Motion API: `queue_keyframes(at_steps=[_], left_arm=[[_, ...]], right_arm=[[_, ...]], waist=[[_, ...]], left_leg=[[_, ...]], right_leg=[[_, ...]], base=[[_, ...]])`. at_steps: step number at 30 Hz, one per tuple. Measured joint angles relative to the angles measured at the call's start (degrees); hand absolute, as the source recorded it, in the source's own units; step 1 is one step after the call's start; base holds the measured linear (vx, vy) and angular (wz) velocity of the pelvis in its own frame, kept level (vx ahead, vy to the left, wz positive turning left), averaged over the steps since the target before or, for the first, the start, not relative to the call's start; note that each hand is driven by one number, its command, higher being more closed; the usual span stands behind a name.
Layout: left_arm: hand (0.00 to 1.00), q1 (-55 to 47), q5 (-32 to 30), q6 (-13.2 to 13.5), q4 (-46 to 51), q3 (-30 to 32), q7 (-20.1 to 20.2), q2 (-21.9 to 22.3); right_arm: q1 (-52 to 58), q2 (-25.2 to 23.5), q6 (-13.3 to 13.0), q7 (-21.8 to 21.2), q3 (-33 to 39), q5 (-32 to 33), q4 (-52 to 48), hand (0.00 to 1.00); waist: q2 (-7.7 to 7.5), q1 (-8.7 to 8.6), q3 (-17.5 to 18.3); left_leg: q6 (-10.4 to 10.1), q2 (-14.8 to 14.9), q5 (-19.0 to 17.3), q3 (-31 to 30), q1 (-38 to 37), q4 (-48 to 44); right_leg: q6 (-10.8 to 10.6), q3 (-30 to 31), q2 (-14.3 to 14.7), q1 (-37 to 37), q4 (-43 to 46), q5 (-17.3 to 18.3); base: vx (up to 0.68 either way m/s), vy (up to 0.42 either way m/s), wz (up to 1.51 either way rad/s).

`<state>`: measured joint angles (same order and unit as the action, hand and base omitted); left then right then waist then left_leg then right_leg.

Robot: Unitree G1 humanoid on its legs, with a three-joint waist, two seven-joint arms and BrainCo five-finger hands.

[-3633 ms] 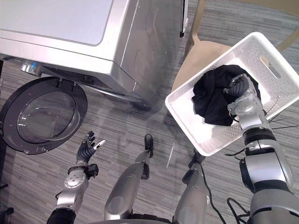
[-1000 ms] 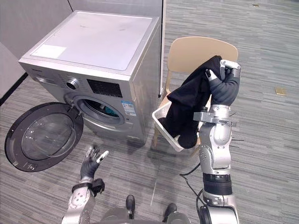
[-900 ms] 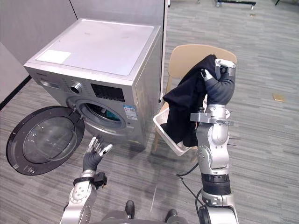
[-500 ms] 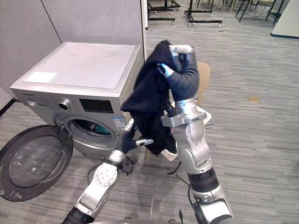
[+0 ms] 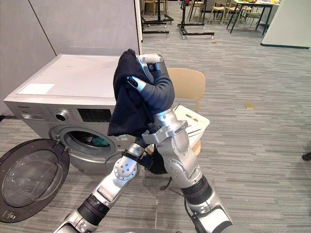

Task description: Pick up the laundry basket with both hands and put the clothes into the washing machine.

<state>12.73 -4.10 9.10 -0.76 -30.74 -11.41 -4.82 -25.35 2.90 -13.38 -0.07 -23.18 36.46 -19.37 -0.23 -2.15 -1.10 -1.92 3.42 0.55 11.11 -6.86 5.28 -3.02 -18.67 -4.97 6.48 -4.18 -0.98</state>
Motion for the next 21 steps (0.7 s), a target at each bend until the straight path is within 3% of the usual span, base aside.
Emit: queue_keyframes(at_steps=[3, 4, 10, 21], left_arm=[[1.00, -0.9, 0.8, -0.2, -0.3, 1.0, 0.0, 0.0], [1.00, -2.1, 1.1, -0.2, 0.0, 2.2, 0.1, 0.1], [1.00, -7.0, 1.2, -0.5, 1.5, 5.2, 0.2, 0.1], [1.00, -10.5, 2.4, -0.9, 4.9, 17.0, -0.3, 0.5]], right_arm=[[4.9, -0.1, 0.0, -0.6, 0.9, 0.1, 0.0, 1.00], [7.3, -0.1, 0.1, -1.3, 1.7, 0.0, 0.0, 0.00], [12.4, 0.5, 0.2, -1.0, 7.5, -2.8, 0.0, 0.00], [14.8, 4.8, 0.8, 0.8, 18.1, -11.5, 0.1, 0.00]], waist=[[-0.19, -0.05, 0.1], [-0.19, -0.10, 0.1], [-0.18, -0.13, 0.1], [-0.29, -0.19, 0.0]], left_leg=[[0.0, 0.0, 0.0, 0.0, 0.0, 0.0], [0.0, 0.0, 0.0, 0.0, 0.1, 0.0], [0.0, -0.1, 0.0, 0.0, 0.6, 0.1], [0.0, 0.1, 0.0, 0.2, 0.7, 0.1]], right_leg=[[0.0, 0.0, 0.0, 0.0, 0.0, 0.0], [0.0, 0.0, 0.0, 0.0, -0.1, 0.0], [0.0, 0.0, 0.1, -0.5, -0.2, 0.0], [0.0, 0.1, 0.1, -0.7, -0.2, 0.0]], base=[[0.00, 0.000, 0.00], [0.00, 0.000, 0.00], [0.00, 0.000, 0.00], [0.00, 0.000, 0.00]])
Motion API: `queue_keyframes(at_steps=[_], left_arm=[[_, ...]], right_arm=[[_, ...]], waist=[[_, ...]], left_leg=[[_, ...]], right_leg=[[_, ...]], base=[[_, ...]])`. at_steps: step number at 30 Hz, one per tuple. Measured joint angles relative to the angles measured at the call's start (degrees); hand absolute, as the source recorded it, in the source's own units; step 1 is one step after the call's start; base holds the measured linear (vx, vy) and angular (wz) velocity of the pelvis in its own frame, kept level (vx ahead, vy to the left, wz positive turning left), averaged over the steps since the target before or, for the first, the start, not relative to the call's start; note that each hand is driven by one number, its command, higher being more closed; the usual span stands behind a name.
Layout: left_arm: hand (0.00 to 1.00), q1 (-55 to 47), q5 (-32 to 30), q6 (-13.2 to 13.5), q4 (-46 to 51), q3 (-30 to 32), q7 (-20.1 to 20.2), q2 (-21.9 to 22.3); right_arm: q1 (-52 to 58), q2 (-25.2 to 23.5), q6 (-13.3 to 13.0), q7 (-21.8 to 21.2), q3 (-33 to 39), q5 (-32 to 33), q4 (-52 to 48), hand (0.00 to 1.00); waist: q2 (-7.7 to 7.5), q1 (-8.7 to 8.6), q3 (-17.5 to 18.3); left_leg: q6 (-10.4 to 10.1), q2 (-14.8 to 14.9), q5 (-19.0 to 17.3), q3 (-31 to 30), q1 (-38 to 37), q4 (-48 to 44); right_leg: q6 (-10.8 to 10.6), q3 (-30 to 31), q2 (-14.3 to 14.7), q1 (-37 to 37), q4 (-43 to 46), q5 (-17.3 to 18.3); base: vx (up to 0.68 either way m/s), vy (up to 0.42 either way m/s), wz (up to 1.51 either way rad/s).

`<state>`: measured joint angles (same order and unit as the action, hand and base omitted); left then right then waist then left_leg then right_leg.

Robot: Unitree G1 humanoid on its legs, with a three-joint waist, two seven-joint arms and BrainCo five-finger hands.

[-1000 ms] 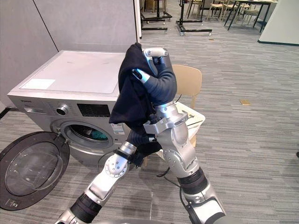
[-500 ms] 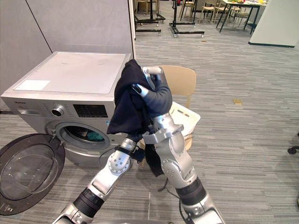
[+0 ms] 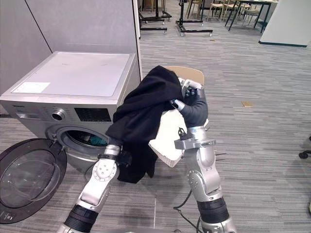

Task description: Pick up the laundry basket with both hands and put the clothes into the washing machine.

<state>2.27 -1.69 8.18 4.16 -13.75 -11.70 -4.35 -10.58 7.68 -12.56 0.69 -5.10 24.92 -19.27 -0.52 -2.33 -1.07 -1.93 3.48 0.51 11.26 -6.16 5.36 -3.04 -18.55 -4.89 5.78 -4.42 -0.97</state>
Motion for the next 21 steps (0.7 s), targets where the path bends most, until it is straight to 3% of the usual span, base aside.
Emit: queue_keyframes(at_steps=[5, 10, 14, 21], left_arm=[[1.00, -4.1, 0.0, 0.0, 0.4, 6.3, -0.9, -0.2], [1.00, -8.3, -0.1, 0.0, 0.7, 10.9, -0.9, -0.5], [1.00, -12.3, -0.1, 0.0, 0.8, 13.6, -0.4, 0.0], [1.00, -16.7, 0.1, -0.3, -2.1, 17.4, 2.8, 2.4]], right_arm=[[2.5, 5.6, -0.4, 0.7, 9.1, -6.8, -0.2, 0.00], [8.2, 8.7, -0.7, 3.1, 15.5, -17.8, -0.2, 0.00], [14.5, 6.7, -0.2, 4.2, 18.9, -23.7, 3.0, 0.00], [20.2, -2.2, 5.9, 5.2, 26.9, -26.0, 25.9, 0.00]], waist=[[-0.21, 0.01, -0.1], [-0.26, -0.05, -0.2], [-0.24, -0.15, -0.2], [0.28, -0.19, -0.6]], left_leg=[[0.0, 0.2, 0.0, 0.2, 0.1, 0.0], [-0.3, 0.4, -0.3, 0.5, 0.5, 0.0], [-0.4, 0.5, -0.4, 0.9, 1.3, 0.0], [-0.4, 0.5, -0.6, 0.4, 1.5, 0.0]], right_leg=[[0.0, 0.1, 0.1, -0.1, -0.1, 0.0], [0.0, 0.6, 0.4, -0.5, -0.5, 0.0], [0.0, 1.0, 0.7, -1.5, -0.6, 0.0], [-0.1, 0.6, 0.5, -1.5, -0.8, 0.1]], base=[[0.00, 0.000, 0.00], [0.00, -0.001, -0.05], [0.02, -0.009, -0.04], [0.00, -0.002, 0.01]])
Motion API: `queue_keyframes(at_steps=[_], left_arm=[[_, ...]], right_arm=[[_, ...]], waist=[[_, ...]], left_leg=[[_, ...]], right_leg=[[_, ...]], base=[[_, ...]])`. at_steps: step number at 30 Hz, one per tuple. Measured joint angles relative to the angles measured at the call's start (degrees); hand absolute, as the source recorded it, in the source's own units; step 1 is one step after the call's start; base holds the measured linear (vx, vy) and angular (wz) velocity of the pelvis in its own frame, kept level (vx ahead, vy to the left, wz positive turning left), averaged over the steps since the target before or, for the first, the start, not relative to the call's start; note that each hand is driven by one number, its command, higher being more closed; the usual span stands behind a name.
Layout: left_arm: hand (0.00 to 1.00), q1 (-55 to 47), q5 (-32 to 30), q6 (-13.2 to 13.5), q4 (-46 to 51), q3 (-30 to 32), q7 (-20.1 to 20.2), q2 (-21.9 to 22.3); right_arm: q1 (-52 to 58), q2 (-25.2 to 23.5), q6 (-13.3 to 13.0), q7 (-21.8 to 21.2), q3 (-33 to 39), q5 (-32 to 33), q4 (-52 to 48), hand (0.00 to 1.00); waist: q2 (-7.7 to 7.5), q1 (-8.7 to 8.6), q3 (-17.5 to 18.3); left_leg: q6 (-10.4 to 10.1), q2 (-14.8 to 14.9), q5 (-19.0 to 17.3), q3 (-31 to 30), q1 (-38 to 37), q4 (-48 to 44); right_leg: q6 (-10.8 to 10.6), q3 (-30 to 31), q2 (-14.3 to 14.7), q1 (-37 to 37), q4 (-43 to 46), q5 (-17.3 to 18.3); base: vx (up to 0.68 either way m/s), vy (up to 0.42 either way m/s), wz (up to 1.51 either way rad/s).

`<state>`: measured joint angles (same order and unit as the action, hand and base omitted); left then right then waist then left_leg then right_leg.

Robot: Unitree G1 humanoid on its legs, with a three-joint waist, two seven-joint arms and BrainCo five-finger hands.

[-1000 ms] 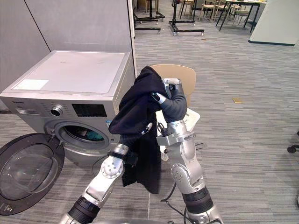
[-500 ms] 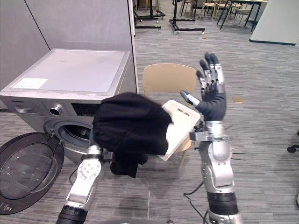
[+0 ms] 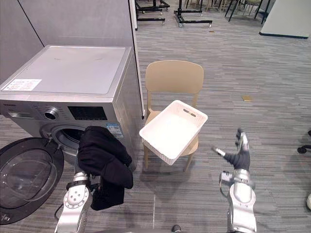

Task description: Pick up the laundry basket with both hands and put the clothes into the washing machine.

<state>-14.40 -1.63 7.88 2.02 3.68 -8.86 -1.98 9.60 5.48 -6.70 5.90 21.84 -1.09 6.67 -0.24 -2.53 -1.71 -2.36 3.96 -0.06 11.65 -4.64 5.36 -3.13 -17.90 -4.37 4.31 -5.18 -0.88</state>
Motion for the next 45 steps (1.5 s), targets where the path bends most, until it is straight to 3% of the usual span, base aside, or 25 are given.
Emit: queue_keyframes(at_steps=[8, 9, 17, 22, 29, 31, 33, 34, 35, 36, 37, 38, 40, 41, 42, 43, 44, 45], left_arm=[[1.00, -1.3, 1.0, -1.5, -7.7, 1.0, 2.5, -1.1], [1.00, -2.5, 1.0, -2.5, -11.0, 1.5, 2.6, -2.9], [1.00, -2.4, 1.0, -2.5, -11.0, 0.8, 2.4, -2.9], [1.00, -2.2, 1.0, -2.5, -11.0, -1.4, 1.1, -3.0], [1.00, -0.4, 1.0, -2.5, -11.0, -4.1, 0.9, -2.9], [1.00, 1.6, 1.2, -2.4, -11.0, -4.1, 0.9, -2.8], [1.00, 3.0, 1.7, -2.3, -11.0, -4.1, 0.9, -2.8], [1.00, 3.0, 2.6, -2.4, -11.0, -4.2, 0.9, -2.6], [1.00, 2.9, 3.4, -2.4, -11.0, -4.2, 0.8, -2.6], [1.00, 3.1, 3.9, -2.4, -11.0, -4.3, 0.8, -2.6], [1.00, 3.2, 3.9, -2.3, -10.8, -4.3, 0.8, -2.4], [1.00, 3.2, 3.9, -2.3, -10.8, -4.3, 0.8, -2.3], [1.00, 3.5, 4.5, -1.8, -10.5, -5.7, -0.4, -2.2], [1.00, 3.5, 4.7, -1.6, -10.5, -6.2, -0.5, -2.2], [1.00, 3.5, 5.6, -1.4, -10.6, -7.8, -0.9, -2.2], [1.00, 3.7, 5.8, -1.3, -11.0, -10.1, -1.2, -2.6], [1.00, 4.6, 5.9, -1.2, -11.9, -10.9, -1.1, -3.5], [1.00, 5.2, 5.9, -1.2, -13.3, -12.3, -1.2, -4.5]], right_arm=[[0.9, -0.9, 1.1, 1.6, 3.8, 1.1, 18.8, 0.00], [-0.8, -0.7, 2.3, 1.6, 2.5, 1.0, 24.2, 0.00], [-1.4, -0.7, 2.3, 2.1, 2.3, 1.0, 26.3, 0.00], [-2.1, -0.6, 2.5, 5.0, 1.6, 1.0, 26.3, 0.00], [-3.3, -0.6, 2.8, 7.9, 0.2, 0.5, 26.3, 0.00], [-4.6, -0.2, 2.8, 8.1, 0.1, 0.5, 28.4, 0.00], [-6.0, 0.2, 2.9, 8.1, 0.1, 0.5, 29.0, 0.00], [-6.5, 0.6, 3.1, 8.3, 0.0, 0.5, 29.0, 0.00], [-6.9, 1.2, 3.2, 8.5, -0.1, 0.5, 29.0, 0.00], [-7.3, 2.5, 3.2, 8.9, -0.8, 0.4, 29.0, 0.00], [-7.5, 3.9, 3.3, 9.0, -1.4, 0.3, 29.0, 0.00], [-7.6, 4.1, 3.3, 9.0, -1.6, 0.2, 28.9, 0.00], [-7.8, 6.1, 3.5, 9.1, -1.6, 0.0, 28.9, 0.00], [-7.8, 6.4, 3.5, 9.1, -1.7, 0.0, 28.9, 0.00], [-7.9, 6.8, 3.5, 9.1, -1.6, 0.0, 28.8, 0.00], [-7.9, 6.9, 3.5, 9.1, -1.5, 0.0, 29.0, 0.00], [-7.9, 5.8, 3.6, 9.1, -1.4, 0.0, 29.2, 0.00], [-7.7, 4.4, 3.7, 8.8, -1.9, 0.0, 29.5, 0.00]], waist=[[0.51, -0.01, -0.5], [-0.05, 0.02, -0.7], [-0.18, -0.32, -1.0], [0.16, -1.40, -2.3], [0.78, -1.48, -3.4], [0.18, -1.21, -5.3], [0.50, -0.91, -7.5], [0.57, -0.80, -8.2], [-0.05, -0.56, -8.7], [-0.45, -0.58, -8.9], [-2.02, -1.28, -9.6], [-2.06, -1.55, -9.7], [-1.39, -2.02, -9.4], [-1.16, -1.91, -9.3], [-0.20, -1.69, -9.0], [0.82, -1.54, -8.3], [-0.77, -1.51, -8.6], [-2.15, -1.38, -8.5]], left_leg=[[0.0, 0.0, 0.0, -0.5, -0.1, 0.0], [0.0, -0.2, 0.1, -0.8, -0.2, 0.0], [0.0, -0.1, 0.1, -0.5, -0.1, 0.0], [0.0, -0.1, 0.1, -0.1, -0.1, 0.0], [0.0, -0.1, 0.0, -0.3, 0.3, -0.6], [0.1, 0.2, -3.0, -1.3, 5.3, -8.6], [0.0, 1.4, -6.2, -1.5, 10.1, -16.9], [0.0, 2.9, -8.8, 0.9, 13.0, -22.1], [1.5, 5.3, -10.7, 3.8, 15.3, -27.9], [2.4, 8.0, -12.1, 6.0, 17.1, -33.8], [2.4, 10.5, -12.4, 6.0, 18.3, -36.8], [2.2, 12.0, -12.3, 5.5, 18.8, -37.2], [-1.1, 16.0, -10.3, -2.4, 22.2, -35.8], [-2.5, 16.5, -9.4, -5.0, 22.8, -35.1], [-4.6, 17.2, -8.2, -8.5, 23.1, -34.3], [-12.4, 16.0, -11.4, -10.0, 23.8, -36.5], [-10.1, 13.7, -13.3, -9.3, 25.1, -40.6], [-7.9, 10.7, -18.2, -8.3, 25.8, -45.3]], right_leg=[[0.0, -0.6, 0.0, 0.3, 0.0, 0.0], [0.0, -1.1, -0.5, 0.6, -0.2, 0.0], [0.0, -0.9, -0.5, 0.4, -0.2, 0.0], [0.0, -0.9, -0.6, 0.4, -0.2, 0.0], [-0.2, -2.1, -0.8, 0.7, 0.0, 0.1], [-0.3, -3.1, -1.6, -0.4, 1.5, 0.5], [-0.2, -4.0, -2.2, -2.1, 4.6, 1.7], [0.0, -4.4, -2.8, -3.0, 6.5, 2.4], [-0.1, -4.3, -3.9, -4.4, 9.3, 3.7], [-1.1, -4.1, -6.6, -5.9, 13.2, 5.4], [-2.5, -4.1, -9.9, -6.9, 17.6, 7.4], [-3.3, -4.0, -11.3, -7.5, 19.5, 8.2], [-6.9, -3.6, -15.9, -10.2, 26.4, 10.6], [-7.6, -3.3, -16.8, -10.7, 27.4, 10.9], [-10.0, -3.0, -18.2, -10.7, 28.0, 10.7], [-11.5, -2.5, -20.2, -10.0, 27.5, 9.7], [-11.2, -2.4, -22.3, -9.0, 26.7, 8.7], [-10.7, -2.0, -25.5, -7.5, 25.1, 3.7]], base=[[-0.01, -0.003, 0.02], [0.00, 0.000, 0.00], [0.00, 0.000, 0.00], [0.00, 0.000, 0.00], [0.00, 0.000, 0.05], [-0.08, 0.014, 0.37], [-0.12, 0.052, 0.28], [-0.11, 0.134, 0.18], [-0.07, 0.154, 0.12], [-0.05, 0.308, 0.24], [-0.01, 0.296, 0.35], [0.01, 0.421, 0.45], [0.04, 0.445, 0.34], [0.07, 0.539, 0.19], [0.10, 0.649, 0.14], [0.11, 0.712, 0.21], [0.17, 0.936, 0.20], [0.12, 0.638, 0.12]])
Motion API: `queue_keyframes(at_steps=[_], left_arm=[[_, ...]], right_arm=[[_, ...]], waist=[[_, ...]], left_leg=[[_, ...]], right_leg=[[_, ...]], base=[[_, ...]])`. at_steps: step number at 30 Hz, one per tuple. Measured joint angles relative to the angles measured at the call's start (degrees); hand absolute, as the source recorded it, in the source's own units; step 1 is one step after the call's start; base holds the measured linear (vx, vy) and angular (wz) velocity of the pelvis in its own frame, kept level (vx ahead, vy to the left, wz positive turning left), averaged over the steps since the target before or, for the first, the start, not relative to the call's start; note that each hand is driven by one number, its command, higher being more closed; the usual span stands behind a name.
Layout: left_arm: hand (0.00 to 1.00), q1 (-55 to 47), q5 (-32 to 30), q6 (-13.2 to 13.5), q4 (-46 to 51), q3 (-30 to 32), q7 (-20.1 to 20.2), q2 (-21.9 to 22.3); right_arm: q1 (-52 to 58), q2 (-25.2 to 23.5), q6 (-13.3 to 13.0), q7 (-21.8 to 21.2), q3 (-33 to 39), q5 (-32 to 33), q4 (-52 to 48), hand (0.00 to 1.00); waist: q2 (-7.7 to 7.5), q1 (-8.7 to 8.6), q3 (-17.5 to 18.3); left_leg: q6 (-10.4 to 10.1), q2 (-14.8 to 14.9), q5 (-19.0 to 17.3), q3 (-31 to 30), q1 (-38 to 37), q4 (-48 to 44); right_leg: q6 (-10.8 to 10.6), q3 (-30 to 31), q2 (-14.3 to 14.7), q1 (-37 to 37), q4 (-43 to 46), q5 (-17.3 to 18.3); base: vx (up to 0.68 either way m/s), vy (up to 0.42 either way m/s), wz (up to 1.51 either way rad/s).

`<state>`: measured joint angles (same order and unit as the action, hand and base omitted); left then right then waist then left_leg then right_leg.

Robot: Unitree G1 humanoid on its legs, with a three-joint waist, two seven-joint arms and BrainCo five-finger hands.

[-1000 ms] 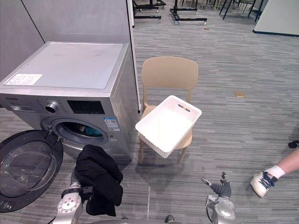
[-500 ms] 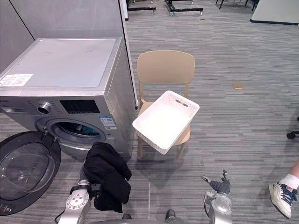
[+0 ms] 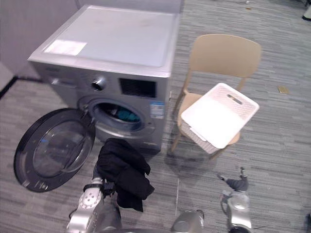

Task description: Pick up the laundry basket with both hands and put the clothes into the washing machine.

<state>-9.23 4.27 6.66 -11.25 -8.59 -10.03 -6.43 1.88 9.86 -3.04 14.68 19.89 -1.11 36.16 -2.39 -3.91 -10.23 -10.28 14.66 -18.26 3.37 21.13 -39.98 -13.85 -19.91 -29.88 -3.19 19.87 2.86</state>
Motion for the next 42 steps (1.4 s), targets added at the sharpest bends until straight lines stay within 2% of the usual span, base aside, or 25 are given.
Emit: queue_keyframes(at_steps=[1, 2, 3, 4, 5, 6, 7, 8, 9, 10, 12, 14, 15, 16, 17, 19, 24, 25, 27, 28, 29, 31, 34, 37, 42], left_arm=[[1.00, 0.4, 0.0, -0.1, -1.0, -0.3, 0.1, -0.5], [1.00, 0.6, -0.1, -0.1, -2.3, -0.2, 0.0, -0.8], [1.00, 0.6, -0.2, -0.2, -2.3, 1.0, 0.0, -1.2], [1.00, 0.6, -0.3, -0.2, -2.2, 2.4, 0.0, -2.3], [1.00, 0.7, -0.3, -0.2, -2.2, 3.0, -0.1, -2.9], [1.00, 0.9, -0.3, -0.2, -1.7, 3.4, -0.1, -3.8], [1.00, 1.2, -0.3, -0.1, -0.2, 4.2, -0.2, -3.9], [1.00, 2.0, -0.4, 0.0, 0.6, 4.3, -0.3, -3.6], [1.00, 2.8, -0.4, 0.0, 1.3, 4.3, -0.6, -3.2], [1.00, 4.0, -0.5, -0.1, 1.5, 4.3, -1.5, -2.0], [1.00, 4.3, -0.4, -0.1, 2.2, 4.1, -1.7, -0.7], [1.00, 4.5, -0.1, 0.0, 2.4, 3.9, -1.5, -0.6], [1.00, 4.5, 0.2, 0.0, 2.4, 3.0, -1.1, -0.6], [1.00, 4.6, 0.4, 0.1, 2.4, 2.3, -1.1, -0.7], [1.00, 4.6, 0.7, 0.2, 2.4, 2.2, -0.9, -0.7], [1.00, 4.6, 1.4, 0.2, 2.3, 2.2, 0.0, -1.0], [1.00, 3.7, 1.9, 0.0, 2.2, 2.5, 0.0, -2.1], [1.00, 3.7, 1.9, -0.1, 2.2, 2.4, 0.0, -2.0], [1.00, 3.7, 1.9, -0.1, 2.0, 2.6, 0.0, -1.5], [1.00, 3.8, 1.9, -0.1, 2.0, 3.1, 0.0, -1.7], [1.00, 3.9, 1.9, -0.1, 1.3, 4.0, 0.0, -1.7], [1.00, 3.6, 1.9, -0.1, -0.2, 4.2, 0.0, -0.1], [1.00, 3.6, 1.8, -0.2, -0.3, 4.1, 0.0, 0.5], [1.00, 3.7, 1.8, -0.2, -0.3, 4.2, 0.0, 0.6], [1.00, 3.8, 1.9, -0.2, -0.3, 4.3, -0.1, 0.5]], right_arm=[[-0.3, -0.8, 0.1, 0.0, -0.1, 0.0, 0.5, 0.00], [-1.3, -1.4, 0.8, 0.0, -1.2, 0.0, 1.6, 0.00], [-2.5, -1.7, 1.3, -0.1, -3.1, 0.0, 2.3, 0.00], [-3.3, -2.2, 1.5, -0.2, -4.0, 0.0, 3.1, 0.00], [-3.5, -2.4, 1.6, -0.3, -4.1, 0.0, 3.1, 0.00], [-3.7, -2.5, 1.5, -0.3, -4.2, 0.0, 3.0, 0.00], [-3.8, -1.9, 1.2, -0.3, -4.0, 0.0, 3.0, 0.00], [-3.6, -1.0, 1.1, -0.1, -3.8, -0.2, 3.1, 0.00], [-3.8, -0.1, 1.2, 0.4, -3.5, -0.8, 3.3, 0.00], [-4.4, 1.1, 1.2, 0.9, -3.3, -0.7, 3.8, 0.00], [-5.8, 1.7, 1.2, 0.8, -4.5, -0.4, 4.2, 0.00], [-6.5, 1.7, 1.1, 0.2, -5.1, 0.1, 4.2, 0.00], [-6.4, 1.8, 1.1, 0.1, -5.0, 0.9, 4.1, 0.00], [-6.5, 1.6, 1.1, 0.2, -5.0, 1.3, 4.2, 0.00], [-6.7, 1.6, 1.0, 0.2, -4.8, 1.5, 4.2, 0.00], [-6.5, 1.4, 1.0, 0.0, -4.0, 1.7, 4.7, 0.00], [-6.0, -0.1, 1.2, 0.0, -4.0, 1.7, 5.3, 0.00], [-5.6, -0.5, 1.2, -0.1, -4.0, 1.7, 5.3, 0.00], [-5.4, -0.5, 1.1, -0.4, -4.0, 1.7, 5.2, 0.00], [-5.4, -0.5, 1.1, -0.4, -4.0, 1.7, 5.2, 0.00], [-5.2, -0.3, 1.1, -0.4, -4.0, 1.7, 5.2, 0.00], [-4.5, -0.3, 1.2, -0.5, -4.0, 1.7, 5.2, 0.00], [-4.3, -0.2, 1.2, -0.6, -3.9, 1.6, 5.2, 0.00], [-3.5, -0.5, 1.2, -0.7, -3.7, 1.6, 5.2, 0.00], [-3.6, -1.0, 1.3, -0.9, -3.7, 1.5, 5.2, 0.00]], waist=[[-0.19, 0.34, 0.0], [1.40, 1.35, -0.4], [2.37, 1.72, -0.8], [3.56, 1.73, -1.5], [3.39, 1.68, -1.4], [3.44, 1.54, -1.4], [3.07, 1.46, -1.1], [2.35, 1.44, -0.9], [1.79, 1.57, -1.1], [1.43, 1.64, -1.7], [2.33, 1.75, -1.9], [2.42, 1.70, -1.9], [2.41, 1.55, -1.9], [1.65, 1.70, -2.3], [1.84, 1.82, -2.1], [2.05, 1.78, -1.8], [1.61, 2.93, -1.5], [1.67, 3.23, -1.5], [1.62, 3.23, -1.3], [1.24, 3.21, -1.1], [1.30, 2.82, -1.1], [2.61, 2.53, -0.8], [2.60, 1.38, -0.7], [2.60, 1.40, -0.7], [2.30, 1.53, -0.9]], left_leg=[[1.3, -0.9, -1.9, 0.9, -0.2, -1.4], [4.1, -1.6, -3.2, 3.8, -1.9, -2.1], [6.0, -1.6, -3.9, 5.5, -4.2, -1.6], [7.6, -3.0, -3.8, 6.8, -7.4, 0.8], [8.3, -4.0, -3.5, 7.3, -9.2, 2.7], [9.5, -5.6, -2.7, 7.7, -11.5, 5.6], [10.8, -8.1, -1.5, 7.8, -13.4, 9.0], [11.4, -10.0, -1.0, 7.8, -14.1, 10.4], [11.6, -12.1, -0.9, 7.7, -14.3, 10.4], [11.7, -14.3, -1.0, 7.8, -14.6, 8.9], [11.8, -14.4, -1.0, 7.4, -13.4, 4.5], [11.8, -13.5, -1.0, 7.5, -13.1, 1.0], [11.0, -12.5, -0.6, 7.4, -12.7, -2.3], [10.2, -11.5, -1.5, 7.5, -10.3, -6.1], [10.7, -10.3, -2.9, 7.2, -10.2, -1.6], [10.4, -9.4, -1.9, 6.6, -10.7, 2.0], [10.7, -9.7, -1.8, 7.9, -13.0, 2.0], [10.9, -9.5, -1.9, 7.6, -14.6, 1.9], [11.5, -9.3, -2.3, 7.5, -15.3, 1.6], [11.9, -9.2, -2.5, 7.7, -14.7, 0.1], [11.6, -8.9, -2.8, 7.6, -14.0, -1.7], [11.3, -6.9, -3.0, 7.5, -13.6, -2.9], [11.2, -6.3, -3.1, 7.3, -13.9, -2.7], [9.3, -5.9, -3.9, 7.4, -13.7, -3.0], [8.9, -5.9, -4.2, 7.2, -10.4, -7.7]], right_leg=[[3.7, 0.3, -1.4, -0.3, 0.2, -2.6], [15.0, 0.8, -2.5, -2.5, 2.0, -8.5], [17.7, 1.1, -1.9, -6.7, 14.1, -5.7], [14.5, 0.4, -0.2, -8.9, 25.2, 0.6], [13.9, 0.2, 1.2, -9.1, 28.7, 3.3], [12.4, 0.3, 4.3, -8.8, 31.3, 6.6], [10.4, 0.0, 9.6, -8.2, 29.7, 10.9], [9.3, -0.5, 13.0, -7.7, 26.2, 13.6], [10.0, -0.9, 15.0, -7.4, 22.8, 15.7], [11.6, -1.2, 14.9, -6.9, 20.5, 19.3], [11.5, 1.3, 16.0, -6.3, 19.3, 19.7], [11.0, 1.3, 16.9, -3.2, 16.7, 19.2], [11.0, 1.1, 17.8, -0.7, 14.6, 19.1], [11.1, 1.1, 17.9, 1.1, 13.3, 19.1], [11.1, 1.1, 18.0, 1.2, 13.7, 19.1], [10.7, 1.3, 18.2, 1.0, 15.2, 19.1], [9.9, 2.1, 17.6, 2.9, 15.9, 18.3], [10.0, 3.2, 17.1, 1.7, 20.7, 17.7], [8.8, 4.6, 17.1, -0.7, 21.7, 20.7], [9.1, 5.0, 16.8, -2.3, 18.6, 20.2], [8.8, 4.9, 16.9, -2.1, 18.5, 20.8], [9.1, 4.4, 18.5, -2.0, 19.2, 20.8], [9.4, 4.2, 18.8, -2.3, 20.3, 20.9], [10.1, 4.2, 18.7, -3.2, 22.7, 21.3], [10.7, 3.1, 16.7, -6.1, 28.2, 22.3]], base=[[0.19, 0.903, -0.24], [0.17, 0.693, -0.54], [0.25, 0.911, -0.61], [0.19, 0.563, -0.38], [0.16, 0.377, -0.10], [0.13, 0.302, 0.11], [0.17, 0.321, 0.31], [0.16, 0.292, 0.45], [0.22, 0.247, 0.44], [0.18, 0.171, 0.26], [0.18, 0.169, -0.11], [0.15, 0.106, -0.12], [0.14, 0.075, 0.10], [0.14, 0.082, 0.07], [0.10, 0.069, 0.00], [0.10, 0.077, 0.05], [0.11, 0.037, 0.02], [0.07, -0.027, 0.01], [0.05, -0.090, -0.01], [0.05, -0.182, 0.06], [0.04, -0.162, 0.05], [0.06, -0.147, -0.07], [0.02, -0.087, -0.02], [-0.01, -0.022, -0.03], [-0.03, 0.004, 0.17]])
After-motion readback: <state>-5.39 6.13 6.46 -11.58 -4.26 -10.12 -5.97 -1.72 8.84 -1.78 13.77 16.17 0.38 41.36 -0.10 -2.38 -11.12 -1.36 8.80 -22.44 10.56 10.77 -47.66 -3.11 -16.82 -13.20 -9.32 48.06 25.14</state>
